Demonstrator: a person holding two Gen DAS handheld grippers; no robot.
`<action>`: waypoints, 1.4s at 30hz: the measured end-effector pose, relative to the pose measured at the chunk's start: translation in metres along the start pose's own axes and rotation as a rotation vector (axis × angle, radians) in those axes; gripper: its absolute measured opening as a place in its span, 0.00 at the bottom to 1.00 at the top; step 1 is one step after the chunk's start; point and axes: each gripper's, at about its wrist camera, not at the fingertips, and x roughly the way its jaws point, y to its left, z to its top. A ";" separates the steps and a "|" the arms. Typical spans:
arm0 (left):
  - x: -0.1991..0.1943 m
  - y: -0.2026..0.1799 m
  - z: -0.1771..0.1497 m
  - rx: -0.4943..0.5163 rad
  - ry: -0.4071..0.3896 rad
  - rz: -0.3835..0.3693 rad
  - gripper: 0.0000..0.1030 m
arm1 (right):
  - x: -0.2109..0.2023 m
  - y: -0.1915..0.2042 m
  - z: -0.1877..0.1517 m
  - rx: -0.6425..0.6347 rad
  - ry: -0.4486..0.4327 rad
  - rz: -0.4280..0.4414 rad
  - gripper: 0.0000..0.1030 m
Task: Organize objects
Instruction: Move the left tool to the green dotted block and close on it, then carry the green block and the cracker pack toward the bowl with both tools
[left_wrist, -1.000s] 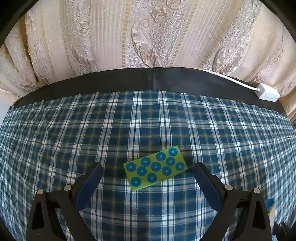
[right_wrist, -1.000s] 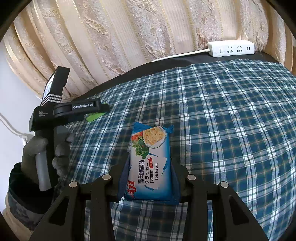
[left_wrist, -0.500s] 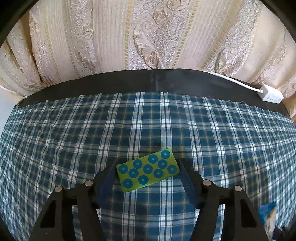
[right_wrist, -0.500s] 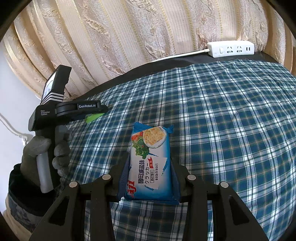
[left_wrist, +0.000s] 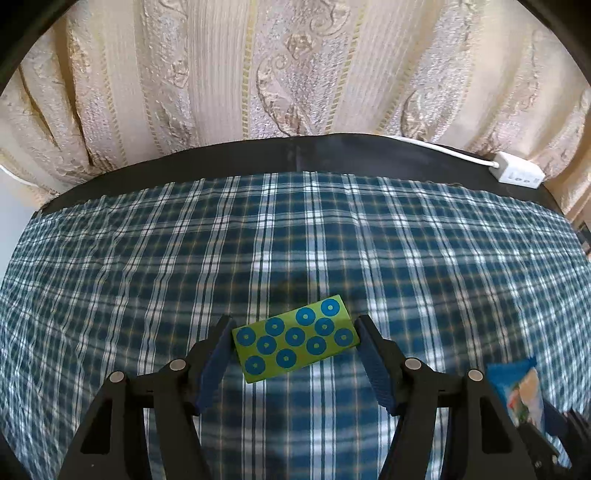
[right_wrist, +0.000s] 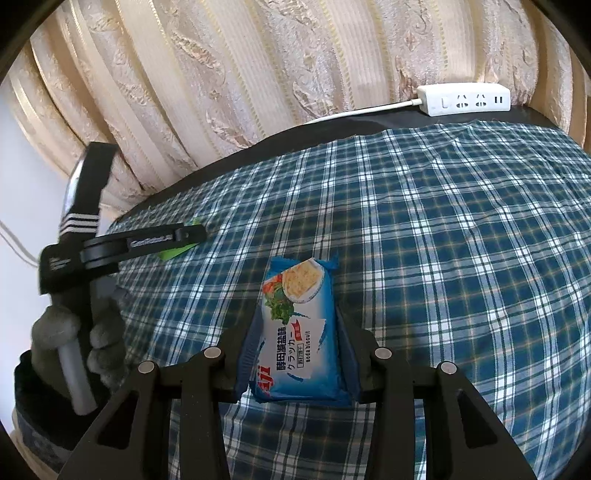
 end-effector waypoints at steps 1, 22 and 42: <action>-0.006 -0.001 -0.005 0.004 -0.005 -0.002 0.67 | 0.001 0.001 0.000 -0.006 0.003 -0.003 0.42; -0.162 -0.027 -0.107 0.055 -0.097 -0.041 0.67 | 0.006 0.015 -0.005 -0.116 0.004 -0.105 0.40; -0.210 -0.037 -0.150 0.100 -0.168 -0.036 0.67 | -0.034 0.010 -0.011 -0.016 -0.095 -0.100 0.40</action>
